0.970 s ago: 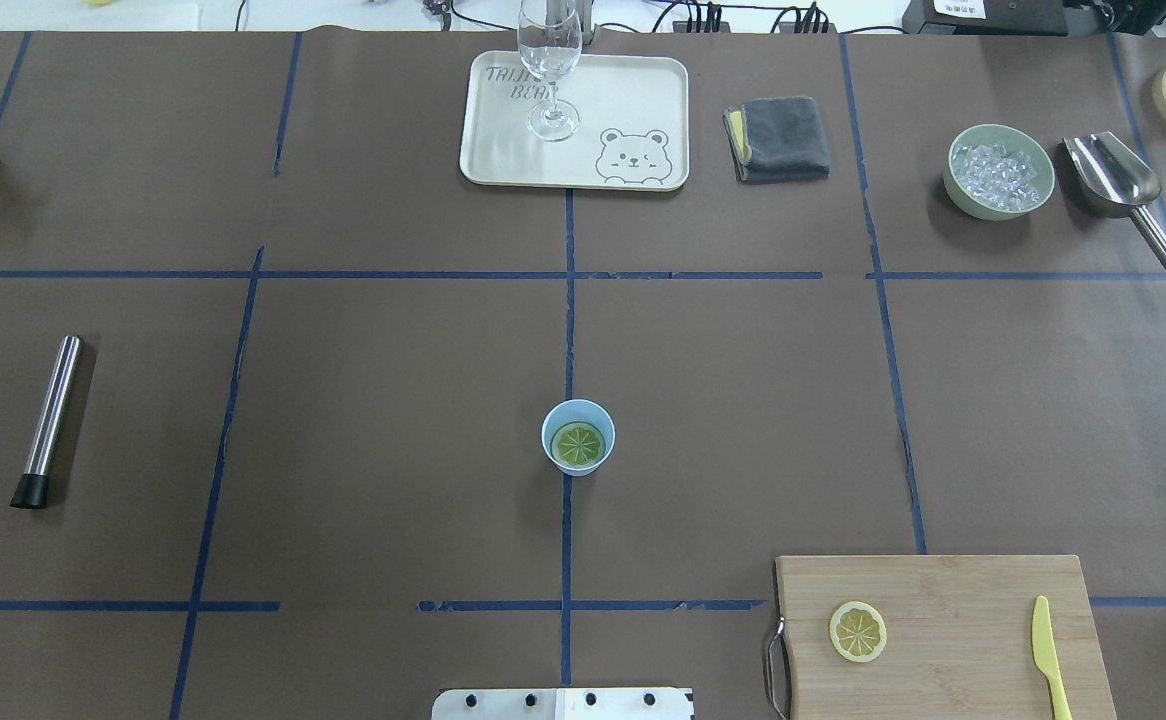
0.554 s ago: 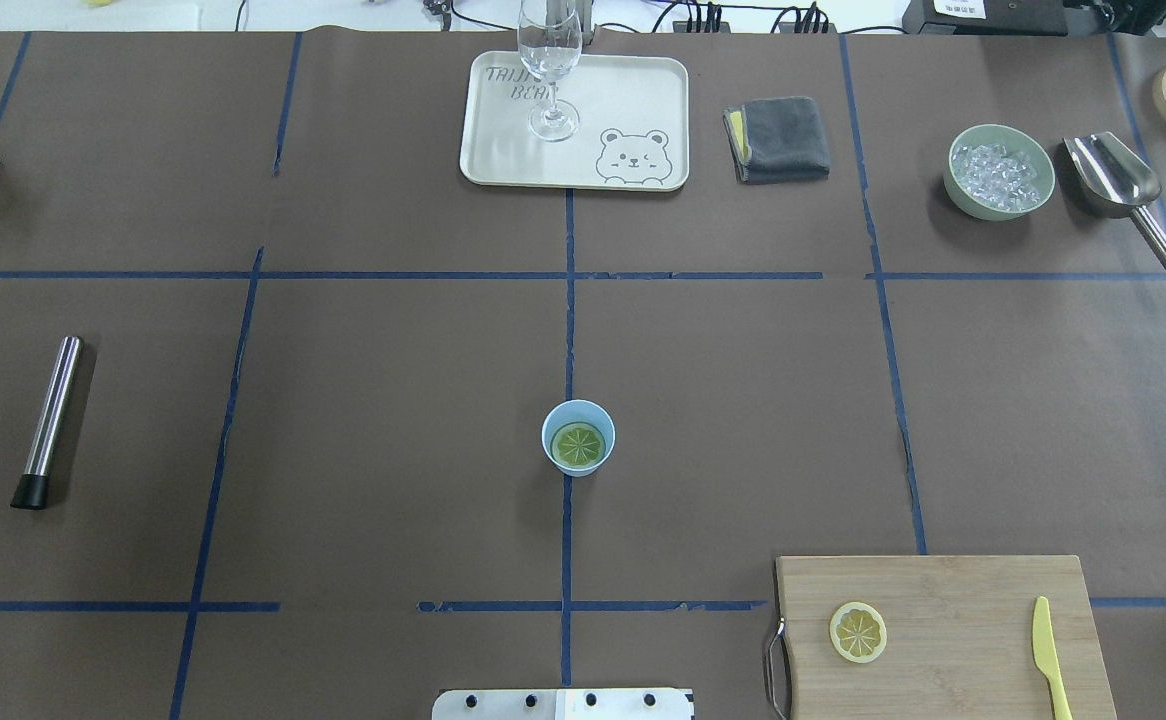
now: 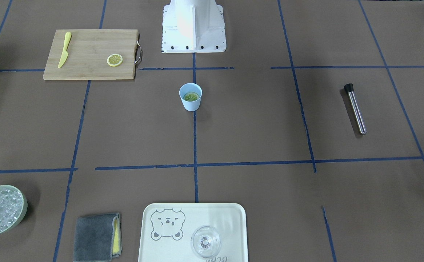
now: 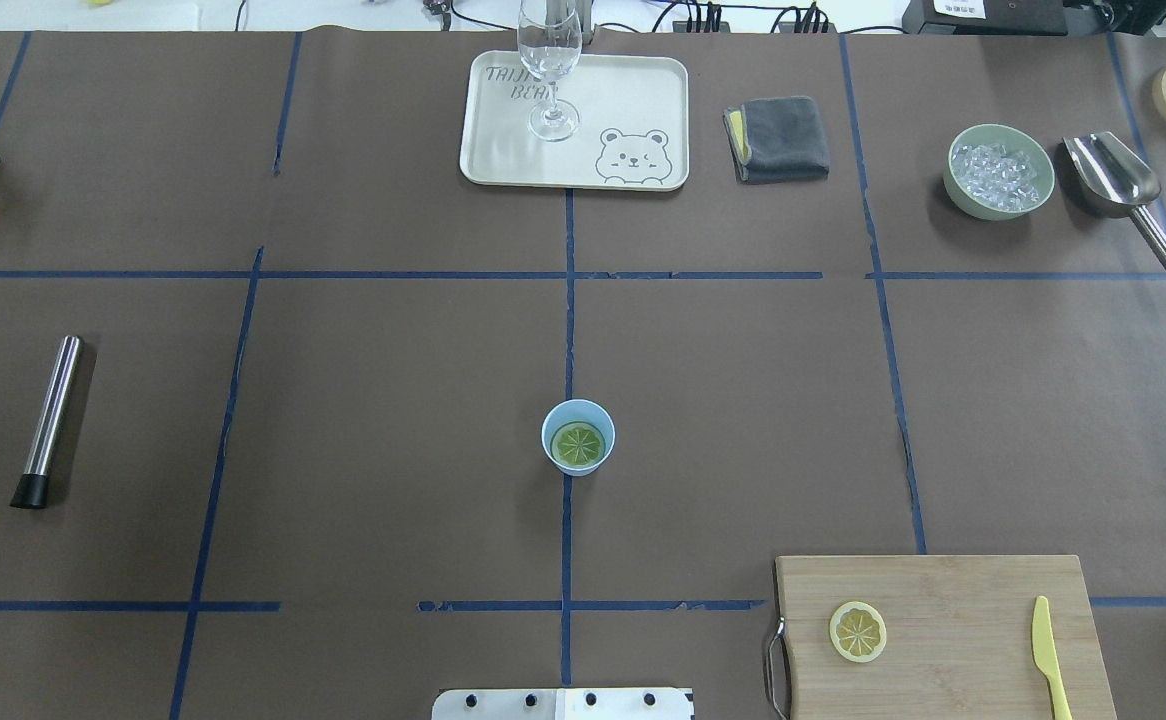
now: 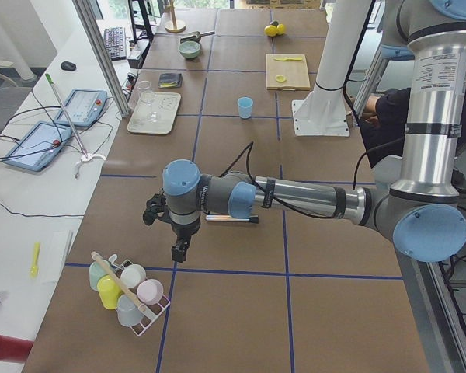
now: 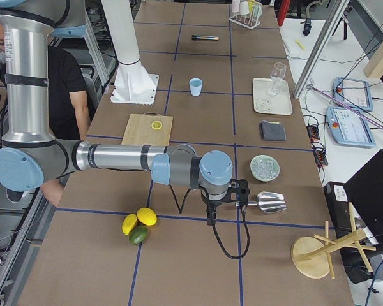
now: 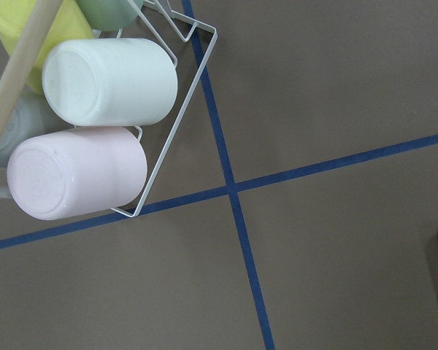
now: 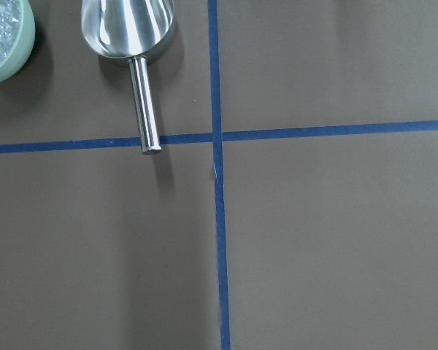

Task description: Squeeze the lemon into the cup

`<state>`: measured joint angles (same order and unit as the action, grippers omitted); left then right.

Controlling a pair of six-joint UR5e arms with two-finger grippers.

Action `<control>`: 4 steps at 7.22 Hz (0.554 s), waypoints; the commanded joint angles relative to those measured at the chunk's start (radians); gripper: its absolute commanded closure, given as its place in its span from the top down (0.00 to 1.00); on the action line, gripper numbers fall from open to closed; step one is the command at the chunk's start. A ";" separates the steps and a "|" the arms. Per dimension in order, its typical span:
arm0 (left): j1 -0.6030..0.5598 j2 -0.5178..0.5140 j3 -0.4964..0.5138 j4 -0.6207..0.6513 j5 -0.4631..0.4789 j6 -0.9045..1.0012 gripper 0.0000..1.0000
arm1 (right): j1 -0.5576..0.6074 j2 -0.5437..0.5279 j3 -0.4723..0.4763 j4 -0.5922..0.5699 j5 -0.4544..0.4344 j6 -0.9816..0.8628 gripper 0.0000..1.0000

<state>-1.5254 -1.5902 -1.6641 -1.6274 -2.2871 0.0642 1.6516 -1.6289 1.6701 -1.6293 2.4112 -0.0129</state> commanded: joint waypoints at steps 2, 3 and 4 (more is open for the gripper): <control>-0.002 0.006 0.001 0.009 -0.002 -0.009 1.00 | 0.001 0.001 0.003 0.002 -0.001 0.001 1.00; -0.008 0.009 0.001 0.009 -0.002 -0.009 1.00 | 0.001 0.001 0.005 0.002 -0.001 0.001 1.00; -0.009 0.013 0.001 0.009 -0.002 -0.009 1.00 | -0.001 0.001 0.005 0.002 -0.001 0.001 1.00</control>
<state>-1.5320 -1.5819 -1.6632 -1.6188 -2.2885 0.0554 1.6516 -1.6276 1.6745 -1.6277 2.4099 -0.0123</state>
